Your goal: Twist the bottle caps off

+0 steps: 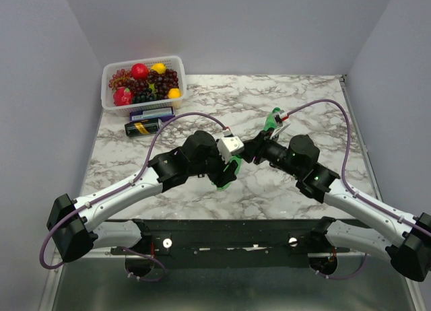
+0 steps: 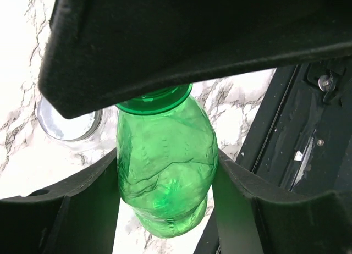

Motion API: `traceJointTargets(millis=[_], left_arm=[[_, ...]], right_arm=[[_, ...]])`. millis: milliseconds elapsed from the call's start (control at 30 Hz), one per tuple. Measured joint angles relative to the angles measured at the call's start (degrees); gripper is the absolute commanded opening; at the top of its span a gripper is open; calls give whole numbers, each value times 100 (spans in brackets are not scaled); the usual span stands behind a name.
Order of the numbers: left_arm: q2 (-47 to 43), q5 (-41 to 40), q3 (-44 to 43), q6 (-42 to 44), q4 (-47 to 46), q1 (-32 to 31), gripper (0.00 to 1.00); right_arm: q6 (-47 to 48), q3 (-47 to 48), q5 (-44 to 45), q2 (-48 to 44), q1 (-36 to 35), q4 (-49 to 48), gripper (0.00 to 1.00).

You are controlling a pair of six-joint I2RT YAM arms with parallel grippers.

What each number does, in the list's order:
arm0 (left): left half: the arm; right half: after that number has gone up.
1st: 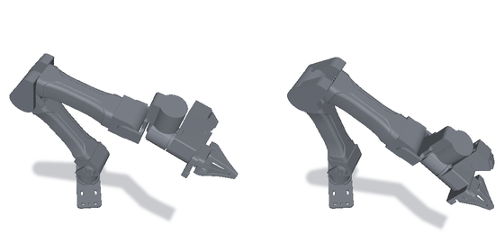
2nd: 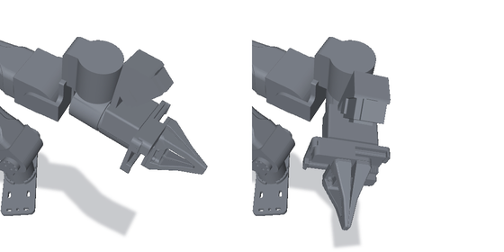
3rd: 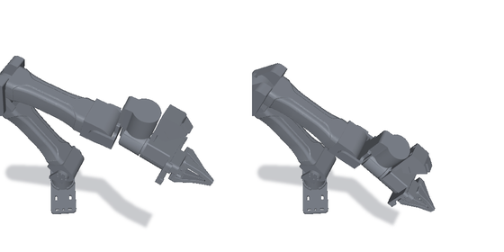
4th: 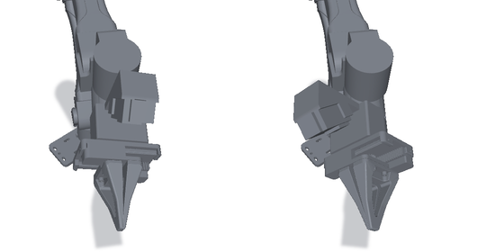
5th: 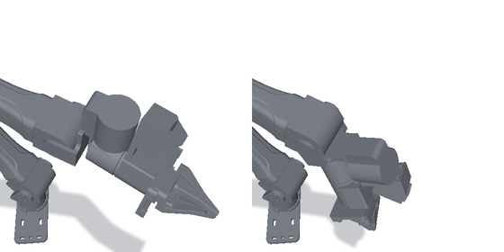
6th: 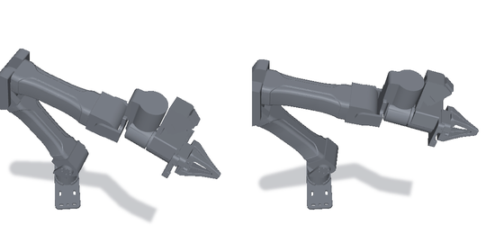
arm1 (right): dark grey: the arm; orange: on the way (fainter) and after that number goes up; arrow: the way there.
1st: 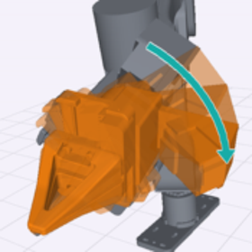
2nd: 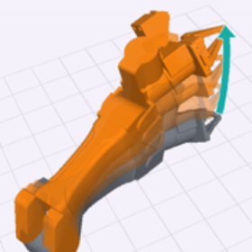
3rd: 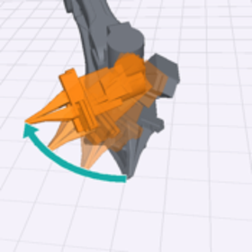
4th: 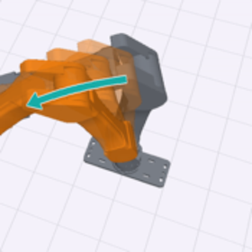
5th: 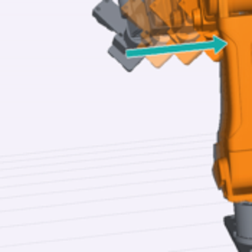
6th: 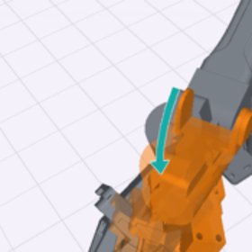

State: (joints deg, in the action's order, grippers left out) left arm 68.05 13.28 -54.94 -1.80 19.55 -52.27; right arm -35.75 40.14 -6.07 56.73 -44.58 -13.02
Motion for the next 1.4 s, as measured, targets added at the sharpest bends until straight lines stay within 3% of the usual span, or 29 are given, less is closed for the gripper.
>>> traceJointTargets(millis=[400,700,833,933,1133,1400], left_arm=[[-61,175,0,33,-2,-9,20],[-105,1486,0,72,-160,2,20],[-105,1766,0,76,-177,2,20],[-105,1740,0,76,-186,2,20],[-212,1008,2,72,-179,0,20],[-549,549,11,74,-247,2,20]], right_arm=[[210,-2,-160,-55,22,-98,24],[476,-2,-1982,-555,966,-153,22],[560,-2,-2312,-815,1180,-68,22],[737,63,-2197,-1051,1246,345,25],[1134,448,-1054,-1491,1491,1622,25],[1287,153,-577,-1346,2820,2175,24]])
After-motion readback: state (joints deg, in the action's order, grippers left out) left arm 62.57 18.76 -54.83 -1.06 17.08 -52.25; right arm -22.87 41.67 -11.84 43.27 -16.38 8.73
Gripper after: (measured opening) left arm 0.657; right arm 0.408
